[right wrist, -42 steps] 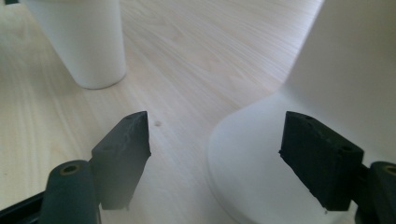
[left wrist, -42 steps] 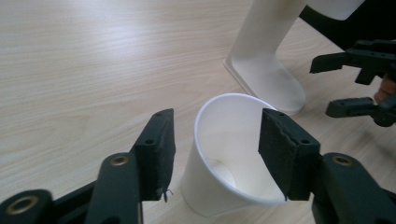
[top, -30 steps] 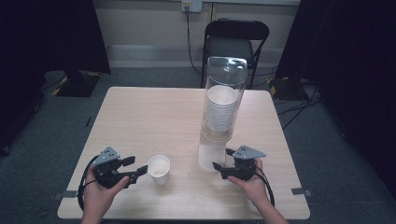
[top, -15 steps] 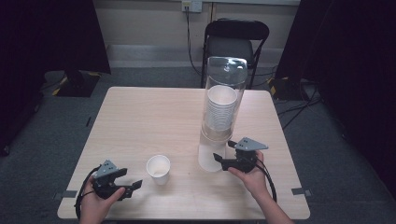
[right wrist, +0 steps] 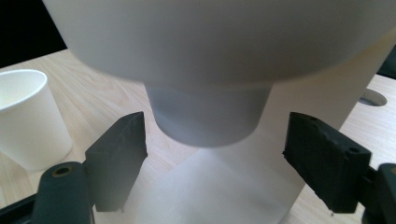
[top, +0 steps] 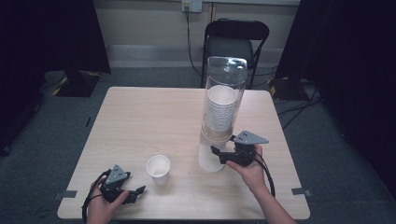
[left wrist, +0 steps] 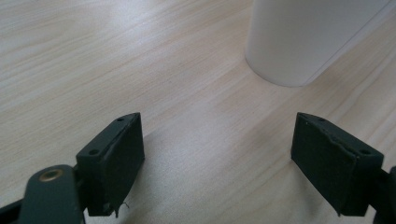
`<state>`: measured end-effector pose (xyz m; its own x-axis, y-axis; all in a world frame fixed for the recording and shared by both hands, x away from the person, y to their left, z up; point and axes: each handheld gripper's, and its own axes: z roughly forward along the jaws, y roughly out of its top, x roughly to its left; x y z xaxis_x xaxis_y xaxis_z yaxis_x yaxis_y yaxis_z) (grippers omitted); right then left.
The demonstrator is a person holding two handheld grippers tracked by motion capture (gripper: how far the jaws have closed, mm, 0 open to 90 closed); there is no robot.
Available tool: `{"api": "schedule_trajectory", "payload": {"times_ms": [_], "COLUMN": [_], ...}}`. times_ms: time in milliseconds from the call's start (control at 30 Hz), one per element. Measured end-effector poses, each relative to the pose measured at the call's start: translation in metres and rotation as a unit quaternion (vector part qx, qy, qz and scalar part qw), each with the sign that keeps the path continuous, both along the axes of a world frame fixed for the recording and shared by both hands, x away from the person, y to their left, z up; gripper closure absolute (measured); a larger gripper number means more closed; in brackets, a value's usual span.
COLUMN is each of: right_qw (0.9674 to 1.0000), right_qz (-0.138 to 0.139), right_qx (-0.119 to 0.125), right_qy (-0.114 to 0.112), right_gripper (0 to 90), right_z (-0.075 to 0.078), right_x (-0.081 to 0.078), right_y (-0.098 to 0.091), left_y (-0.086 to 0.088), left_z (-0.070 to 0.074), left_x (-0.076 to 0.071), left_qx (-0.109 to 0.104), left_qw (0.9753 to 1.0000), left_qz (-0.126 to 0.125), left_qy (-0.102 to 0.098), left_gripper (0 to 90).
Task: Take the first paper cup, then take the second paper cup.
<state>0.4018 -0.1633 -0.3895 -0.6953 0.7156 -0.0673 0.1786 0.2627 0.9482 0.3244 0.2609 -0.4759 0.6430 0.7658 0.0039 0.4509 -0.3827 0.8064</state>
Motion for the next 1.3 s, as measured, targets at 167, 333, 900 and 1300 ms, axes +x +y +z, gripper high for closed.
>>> {"api": "schedule_trajectory", "payload": {"times_ms": [167,333,900,1300], "right_qw": [1.0,0.9999,0.9995,0.9994], "right_qz": [-0.001,0.003,0.016,0.017], "right_qx": [0.006,0.012,0.026,0.023], "right_qy": [-0.006,-0.003,-0.011,-0.017], "right_gripper": [21.2,21.6,30.1,34.2], "right_z": [0.005,0.004,0.009,0.007], "right_x": [0.002,0.005,0.012,0.012], "right_y": [0.0,0.0,0.016,0.014], "left_y": [-0.005,-0.005,-0.005,-0.005], "left_z": [-0.001,-0.001,-0.001,-0.001], "left_x": [-0.002,-0.002,-0.002,-0.002], "left_qx": [0.02,0.02,0.019,0.019], "left_qw": [0.9998,0.9998,0.9998,0.9998], "left_qz": [-0.001,-0.001,-0.001,0.0], "left_qy": [-0.005,-0.005,-0.005,-0.006], "left_gripper": [15.4,15.1,15.0,15.0]}}
